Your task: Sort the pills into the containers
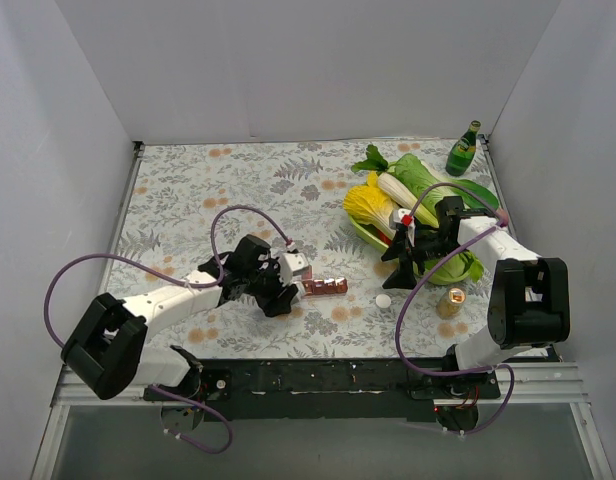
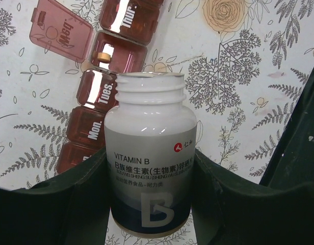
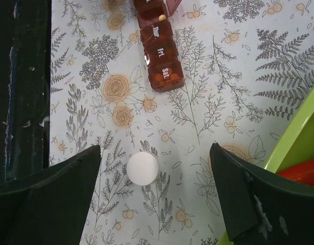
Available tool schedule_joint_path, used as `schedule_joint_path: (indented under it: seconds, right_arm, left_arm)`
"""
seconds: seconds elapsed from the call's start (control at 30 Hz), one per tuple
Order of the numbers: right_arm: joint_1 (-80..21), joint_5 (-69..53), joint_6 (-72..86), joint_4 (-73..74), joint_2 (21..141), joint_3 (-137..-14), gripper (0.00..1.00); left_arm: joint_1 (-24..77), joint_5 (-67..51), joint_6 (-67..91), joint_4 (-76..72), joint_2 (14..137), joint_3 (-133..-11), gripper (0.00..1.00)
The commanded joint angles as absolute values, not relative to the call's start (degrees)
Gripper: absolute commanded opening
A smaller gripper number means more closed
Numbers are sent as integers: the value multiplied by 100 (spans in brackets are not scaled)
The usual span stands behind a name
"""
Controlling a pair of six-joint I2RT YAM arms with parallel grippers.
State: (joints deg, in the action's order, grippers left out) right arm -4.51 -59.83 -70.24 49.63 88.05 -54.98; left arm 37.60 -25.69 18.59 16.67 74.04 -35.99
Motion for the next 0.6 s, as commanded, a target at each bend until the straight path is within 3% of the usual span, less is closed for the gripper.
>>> schedule_joint_path:
  seconds: [0.0, 0.57]
  right_arm:
    - [-422, -6152, -7128, 5124, 8613, -5722, 95]
    - [-422, -6152, -7154, 5159, 8622, -5730, 96]
  left_arm:
    - [3744, -2444, 1775, 1898, 7514, -3937, 0]
    - [3735, -2259, 1872, 2496, 7980, -4543, 0]
